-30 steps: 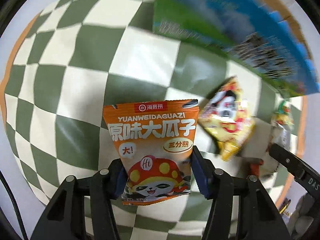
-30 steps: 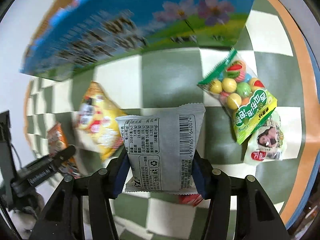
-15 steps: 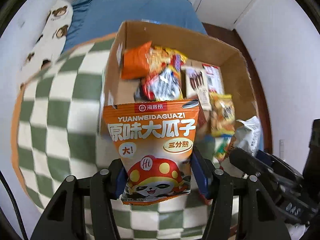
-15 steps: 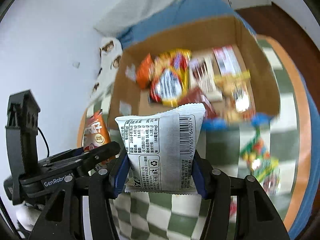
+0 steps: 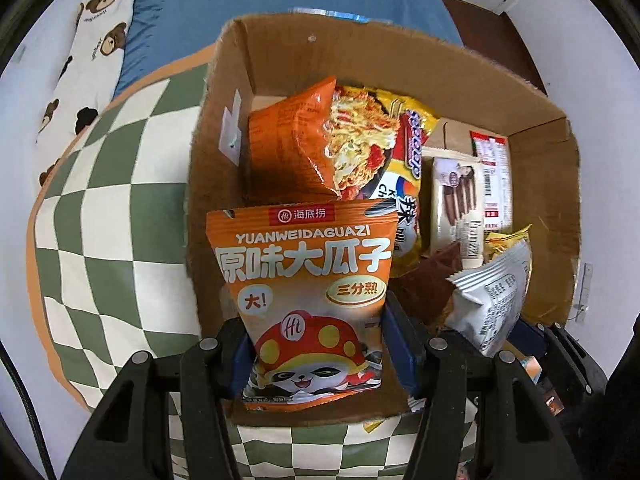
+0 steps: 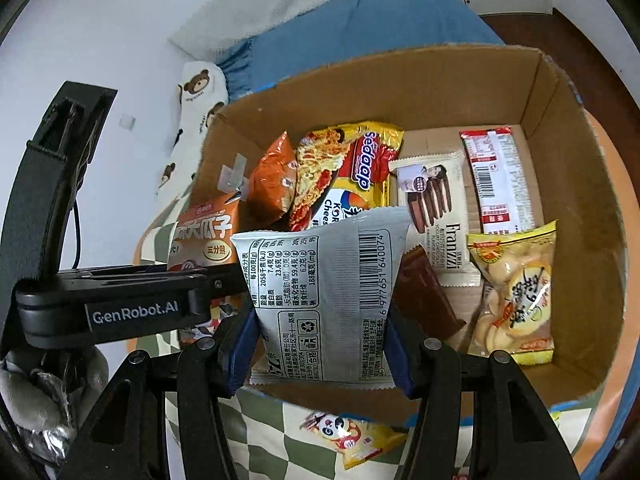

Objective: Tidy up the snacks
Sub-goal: 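Carry orange bag and white packet into the box and open both tools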

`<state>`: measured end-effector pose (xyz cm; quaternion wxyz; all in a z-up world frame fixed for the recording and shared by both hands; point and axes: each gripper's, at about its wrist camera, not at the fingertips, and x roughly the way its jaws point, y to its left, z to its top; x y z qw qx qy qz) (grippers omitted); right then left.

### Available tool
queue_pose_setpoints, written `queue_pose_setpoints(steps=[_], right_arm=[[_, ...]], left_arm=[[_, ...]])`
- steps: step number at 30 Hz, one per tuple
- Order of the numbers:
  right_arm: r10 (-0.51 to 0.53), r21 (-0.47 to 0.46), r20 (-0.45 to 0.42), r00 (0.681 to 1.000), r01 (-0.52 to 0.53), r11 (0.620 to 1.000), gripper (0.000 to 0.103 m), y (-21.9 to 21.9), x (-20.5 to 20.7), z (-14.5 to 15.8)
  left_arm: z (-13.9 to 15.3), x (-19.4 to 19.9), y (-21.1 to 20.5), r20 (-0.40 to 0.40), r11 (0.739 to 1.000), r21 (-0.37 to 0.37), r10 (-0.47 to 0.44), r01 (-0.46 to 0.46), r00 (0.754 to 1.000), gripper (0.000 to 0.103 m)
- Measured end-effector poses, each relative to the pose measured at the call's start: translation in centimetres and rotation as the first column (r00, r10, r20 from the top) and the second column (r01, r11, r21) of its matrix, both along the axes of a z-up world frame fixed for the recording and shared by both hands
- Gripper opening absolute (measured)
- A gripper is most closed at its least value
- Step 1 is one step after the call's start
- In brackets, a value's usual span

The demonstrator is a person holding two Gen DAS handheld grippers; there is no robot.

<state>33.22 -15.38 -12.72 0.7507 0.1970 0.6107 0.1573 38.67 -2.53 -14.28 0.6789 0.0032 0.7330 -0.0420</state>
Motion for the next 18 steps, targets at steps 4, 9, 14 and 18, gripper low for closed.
queue_pose_setpoints(steps=[4, 9, 14, 18], right_arm=[[0.021, 0.004, -0.034, 0.999, -0.02, 1.0, 0.059, 0.8, 0.6, -1.6], [0.067, -0.005, -0.126, 0.99, -0.068, 0.998, 0.09, 1.9, 1.0, -4.0], [0.062, -0.019, -0.149, 0.987, -0.065, 0.998, 0.095, 1.7, 1.0, -4.9], [0.035, -0.072, -0.135, 0.99, -0.045, 0.996, 0.095, 0.8, 0.5, -4.5]], left_arm=[[-1.4, 0.0, -0.2, -0.042, 1.0, 0.012, -0.01, 0.011, 0.999, 0.055], [-2.7, 0.3, 0.3, -0.057, 1.0, 0.027, 0.016, -0.015, 0.998, 0.074], [-2.4, 0.4, 0.3, -0.038, 1.0, 0.023, 0.021, -0.021, 0.999, 0.076], [-1.9, 0.1, 0.2, -0.012, 1.0, 0.013, 0.024, -0.024, 1.0, 0.076]])
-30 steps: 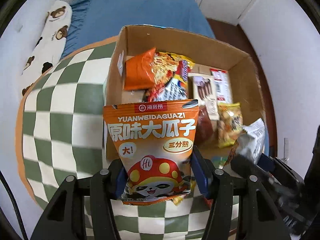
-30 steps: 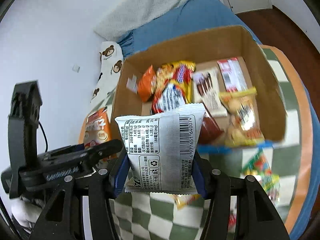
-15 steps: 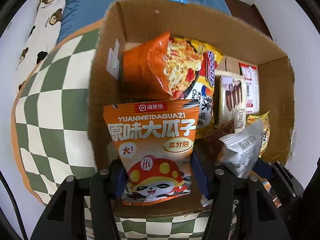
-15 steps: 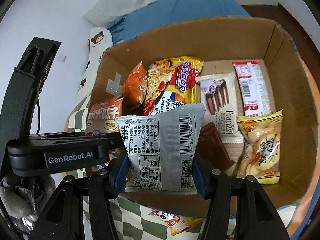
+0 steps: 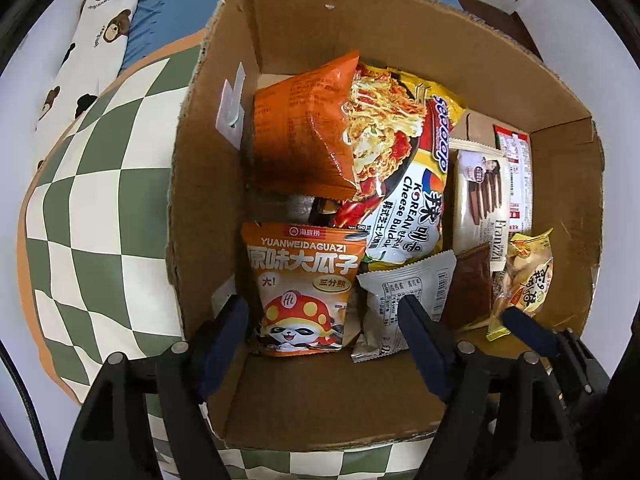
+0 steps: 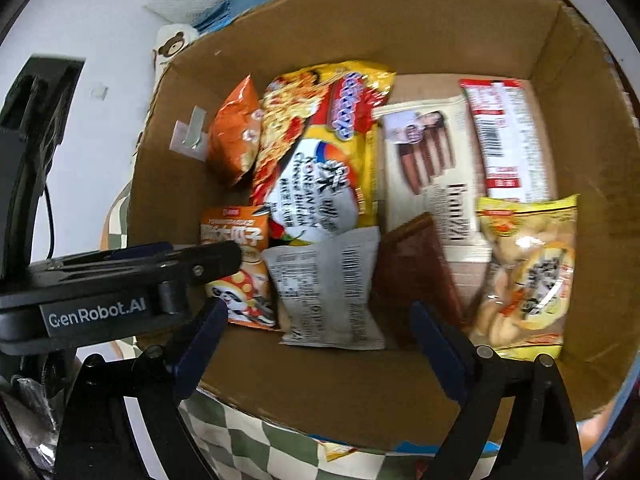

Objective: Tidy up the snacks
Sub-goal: 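Carry orange bag and white packet into the box and open both tools, then grasp the yellow panda bag with left tool while right tool grasps candy bag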

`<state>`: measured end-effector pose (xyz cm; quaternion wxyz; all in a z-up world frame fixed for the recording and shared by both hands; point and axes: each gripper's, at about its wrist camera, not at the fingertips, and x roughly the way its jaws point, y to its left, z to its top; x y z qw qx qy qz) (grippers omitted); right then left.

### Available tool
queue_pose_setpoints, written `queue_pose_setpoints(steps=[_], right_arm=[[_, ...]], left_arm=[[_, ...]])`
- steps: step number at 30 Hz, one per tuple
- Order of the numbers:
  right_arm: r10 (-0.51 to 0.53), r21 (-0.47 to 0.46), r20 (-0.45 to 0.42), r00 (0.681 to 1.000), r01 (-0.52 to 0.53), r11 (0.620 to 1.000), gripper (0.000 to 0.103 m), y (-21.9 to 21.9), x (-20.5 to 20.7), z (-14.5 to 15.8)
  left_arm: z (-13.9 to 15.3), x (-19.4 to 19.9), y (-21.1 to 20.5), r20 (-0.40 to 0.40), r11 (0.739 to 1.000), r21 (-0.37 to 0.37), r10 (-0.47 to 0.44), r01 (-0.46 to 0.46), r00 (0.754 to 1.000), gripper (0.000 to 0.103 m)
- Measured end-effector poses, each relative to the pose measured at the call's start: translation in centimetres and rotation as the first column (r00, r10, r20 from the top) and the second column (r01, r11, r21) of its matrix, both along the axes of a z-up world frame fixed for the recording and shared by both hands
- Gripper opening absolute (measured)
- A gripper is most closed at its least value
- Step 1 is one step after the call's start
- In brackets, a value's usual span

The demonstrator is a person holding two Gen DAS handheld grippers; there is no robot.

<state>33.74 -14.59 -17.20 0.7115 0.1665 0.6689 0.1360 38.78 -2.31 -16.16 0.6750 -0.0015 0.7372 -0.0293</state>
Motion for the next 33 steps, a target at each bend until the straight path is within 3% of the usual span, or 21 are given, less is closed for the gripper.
queue_pose_setpoints(steps=[14, 22, 33], right_arm=[[-0.073, -0.168, 0.124, 0.99, 0.093, 0.981, 0.095, -6.1, -3.0, 3.9], [-0.063, -0.234, 0.263, 0.963, 0.127, 0.964, 0.095, -7.3, -6.1, 8.3], [-0.051, -0.262, 0.412, 0.91, 0.172, 0.95, 0.095, -7.9, -11.4, 14.2]], left_arm=[[3.3, -4.4, 0.1, 0.203, 0.999, -0.016, 0.041, -0.039, 0.978, 0.076], [7.7, -8.1, -0.8, 0.386, 0.999, 0.028, 0.004, -0.016, 0.922, 0.076], [13.0, -13.6, -1.8, 0.546, 1.0, 0.008, 0.006, -0.013, 0.838, 0.076]])
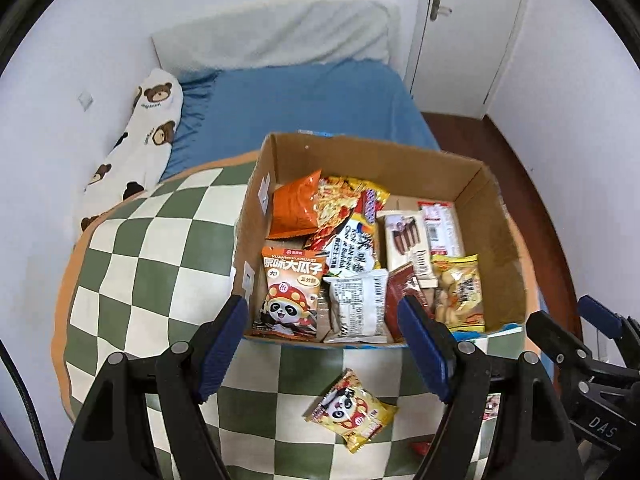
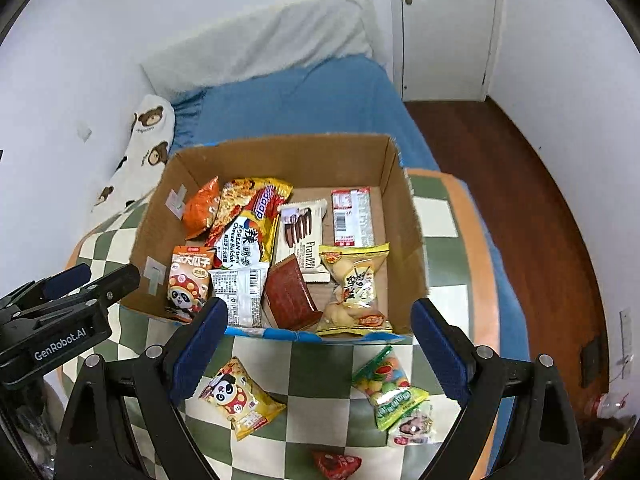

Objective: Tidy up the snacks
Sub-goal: 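Grasp the yellow panda bag with left tool while right tool grasps candy bag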

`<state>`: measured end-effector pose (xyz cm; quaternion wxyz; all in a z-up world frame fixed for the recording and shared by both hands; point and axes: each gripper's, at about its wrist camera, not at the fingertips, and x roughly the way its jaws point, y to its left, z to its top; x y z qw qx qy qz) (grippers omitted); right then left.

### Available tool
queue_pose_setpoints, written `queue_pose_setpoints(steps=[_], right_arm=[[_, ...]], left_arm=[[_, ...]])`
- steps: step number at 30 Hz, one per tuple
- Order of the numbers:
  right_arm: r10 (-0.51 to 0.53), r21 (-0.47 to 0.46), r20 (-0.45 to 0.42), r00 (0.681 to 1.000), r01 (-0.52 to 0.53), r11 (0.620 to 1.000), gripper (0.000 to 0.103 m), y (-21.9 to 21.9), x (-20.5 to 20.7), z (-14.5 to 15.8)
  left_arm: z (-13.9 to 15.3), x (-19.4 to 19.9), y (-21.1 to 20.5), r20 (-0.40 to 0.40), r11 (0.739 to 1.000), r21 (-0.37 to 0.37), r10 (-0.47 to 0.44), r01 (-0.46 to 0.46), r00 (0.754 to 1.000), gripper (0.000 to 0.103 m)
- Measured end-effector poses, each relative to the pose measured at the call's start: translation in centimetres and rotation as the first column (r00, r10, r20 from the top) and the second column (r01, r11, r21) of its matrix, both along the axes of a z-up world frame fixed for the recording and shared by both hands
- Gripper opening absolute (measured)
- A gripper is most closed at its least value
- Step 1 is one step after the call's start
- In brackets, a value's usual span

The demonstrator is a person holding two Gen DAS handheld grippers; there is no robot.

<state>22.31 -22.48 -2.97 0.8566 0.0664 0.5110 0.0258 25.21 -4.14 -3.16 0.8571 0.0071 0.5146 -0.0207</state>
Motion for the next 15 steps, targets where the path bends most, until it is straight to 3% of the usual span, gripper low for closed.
queue_pose_setpoints(steps=[9, 12, 15], right_arm=[[-0.019, 0.021, 0.064, 0.998, 0.018, 1.0, 0.095, -0.5, -3.9, 3.0], [-0.033, 0.05, 0.059, 0.998, 0.03, 0.998, 0.095, -1.0, -4.8, 3.2], [-0.06, 0.071, 0.017, 0.998, 0.058, 0.996, 0.095, -2.1, -5.4, 1.9]], left_arm=[[1.7, -3.5, -0.6, 0.035, 0.999, -0.038, -0.017, 0.018, 0.999, 0.076], [0.5, -4.1, -0.5, -0.014, 0.998, -0.056, 0.005, -0.005, 1.0, 0.076], [-3.6, -4.8, 0.4, -0.154, 0.992, -0.106, 0.054, -0.071, 0.987, 0.076]])
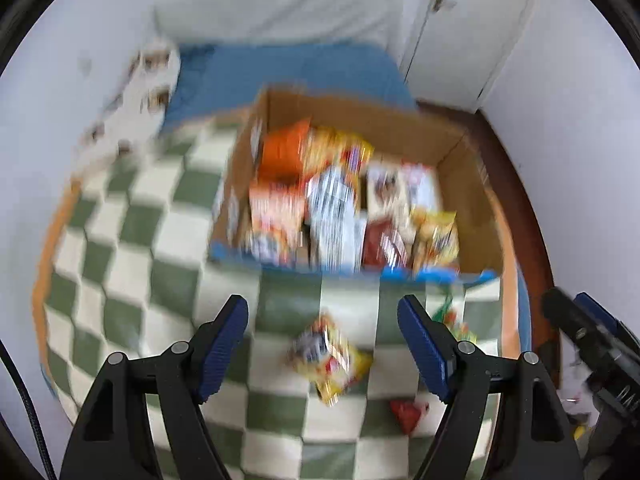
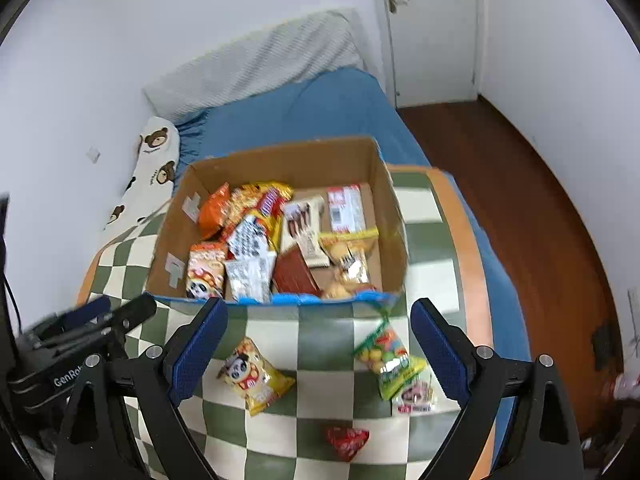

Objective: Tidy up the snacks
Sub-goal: 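Grasp the yellow panda bag with left tool while right tool grasps candy bag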

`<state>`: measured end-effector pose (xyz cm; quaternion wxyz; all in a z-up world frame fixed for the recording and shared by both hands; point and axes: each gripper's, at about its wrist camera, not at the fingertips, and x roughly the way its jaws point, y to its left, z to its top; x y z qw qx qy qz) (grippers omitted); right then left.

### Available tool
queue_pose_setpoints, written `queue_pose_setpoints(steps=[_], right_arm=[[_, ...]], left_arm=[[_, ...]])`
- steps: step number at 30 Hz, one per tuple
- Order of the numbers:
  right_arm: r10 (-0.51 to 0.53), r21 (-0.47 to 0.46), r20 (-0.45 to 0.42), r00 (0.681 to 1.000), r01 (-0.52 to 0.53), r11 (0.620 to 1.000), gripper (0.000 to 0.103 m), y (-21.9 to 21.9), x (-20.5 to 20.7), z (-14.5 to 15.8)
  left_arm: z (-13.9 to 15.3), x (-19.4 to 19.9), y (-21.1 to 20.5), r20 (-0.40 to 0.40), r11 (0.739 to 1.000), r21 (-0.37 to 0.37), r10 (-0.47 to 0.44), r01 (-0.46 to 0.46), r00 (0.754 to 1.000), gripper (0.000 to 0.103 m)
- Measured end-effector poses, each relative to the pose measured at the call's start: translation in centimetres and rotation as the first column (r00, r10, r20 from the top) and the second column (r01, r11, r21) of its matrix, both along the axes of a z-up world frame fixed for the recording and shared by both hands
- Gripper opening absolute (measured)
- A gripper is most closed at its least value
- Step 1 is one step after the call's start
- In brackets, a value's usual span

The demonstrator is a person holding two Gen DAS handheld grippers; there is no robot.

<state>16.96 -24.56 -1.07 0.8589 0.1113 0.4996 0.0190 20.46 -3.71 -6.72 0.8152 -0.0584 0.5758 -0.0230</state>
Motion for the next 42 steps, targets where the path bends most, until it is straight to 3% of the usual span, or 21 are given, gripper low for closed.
queue_pose_setpoints(steps=[2, 4, 6, 7, 8, 10, 13, 15, 17, 19, 22, 25, 28, 31, 34, 39, 42], right_arm=[[-0.026, 0.017, -0.054, 0.998, 0.027, 1.0, 0.095, -1.0, -0.4, -2.1], [-0.042, 0.027, -0.1, 0.994, 0.045, 0.999, 0.094, -2.0, -0.6, -4.4], [-0.051, 0.022, -0.14, 0.989, 0.055, 0.998, 0.082, -2.9, -0.9, -6.8], [-0.049, 0.013, -0.156, 0.986, 0.052, 0.999, 0.066, -3.2, -1.0, -7.9], [-0.044, 0.002, -0.187, 0.981, 0.045, 0.999, 0.064, -3.6, -1.0, -9.5], [-0.022, 0.009, -0.216, 0.976, 0.025, 1.0, 0.064, -4.2, -0.7, -11.5], [0.03, -0.021, -0.275, 0.961, -0.038, 0.999, 0.069, -4.5, 0.0, -14.6], [0.078, -0.036, -0.313, 0.947, -0.094, 0.995, 0.081, -4.5, 0.7, -16.5], [0.125, -0.053, -0.337, 0.933, -0.151, 0.987, 0.085, -4.3, 1.4, -17.9], [0.163, -0.075, -0.36, 0.919, -0.202, 0.976, 0.085, -3.8, 2.1, -19.1], [0.217, -0.096, -0.387, 0.896, -0.273, 0.957, 0.085, -2.9, 3.0, -20.8], [0.228, -0.087, -0.419, 0.879, -0.289, 0.953, 0.085, -2.5, 3.6, -22.3], [0.217, -0.064, -0.43, 0.876, -0.27, 0.961, 0.071, -2.5, 3.5, -23.0], [0.186, -0.045, -0.45, 0.874, -0.231, 0.972, 0.066, -2.3, 2.8, -23.4], [0.139, 0.001, -0.493, 0.859, -0.16, 0.987, 0.064, -2.0, 1.7, -23.6], [0.157, 0.167, -0.554, 0.818, -0.075, 0.983, 0.063, -0.6, -0.6, -24.2], [0.111, 0.135, -0.556, 0.824, -0.043, 0.99, 0.07, -0.9, -1.1, -24.1]], left_arm=[[-3.3, -0.3, 0.7, -0.114, 0.998, -0.048, 0.041, -0.046, 0.993, 0.076], [-7.9, -0.8, 1.4, -0.265, 0.986, -0.12, 0.079, -0.114, 0.961, 0.076], [-11.5, -1.1, 1.9, -0.371, 0.966, -0.176, 0.115, -0.191, 0.921, 0.076], [-12.7, -1.2, 1.8, -0.408, 0.955, -0.195, 0.129, -0.224, 0.904, 0.076], [-14.0, -1.3, 1.8, -0.443, 0.941, -0.218, 0.142, -0.26, 0.885, 0.076], [-16.5, -1.0, 1.7, -0.513, 0.904, -0.249, 0.181, -0.347, 0.839, 0.076], [-18.8, -0.5, 1.0, -0.564, 0.869, -0.267, 0.209, -0.416, 0.799, 0.076], [-20.0, -0.1, 0.6, -0.575, 0.862, -0.25, 0.234, -0.441, 0.784, 0.076], [-20.9, 0.0, -0.1, -0.578, 0.865, -0.226, 0.252, -0.449, 0.776, 0.076], [-21.4, 0.0, -0.8, -0.562, 0.878, -0.192, 0.267, -0.438, 0.783, 0.076], [-21.2, -0.2, -2.0, -0.517, 0.918, -0.159, 0.236, -0.363, 0.823, 0.074], [-20.2, -0.6, -3.0, -0.441, 0.976, -0.079, 0.147, -0.202, 0.885, 0.066], [-19.7, -1.4, -3.3, -0.4, 0.998, -0.002, 0.054, -0.06, 0.915, 0.066], [-19.9, -2.7, -2.8, -0.393, 0.998, 0.044, -0.033, 0.055, 0.919, 0.066], [-20.2, -3.9, -1.4, -0.402, 0.995, 0.053, -0.053, 0.081, 0.914, 0.066], [-20.8, -4.3, -0.1, -0.428, 1.0, -0.024, -0.02, 0.011, 0.903, 0.069], [-21.0, -4.1, 0.8, -0.435, 0.995, -0.058, 0.046, -0.079, 0.899, 0.071]])
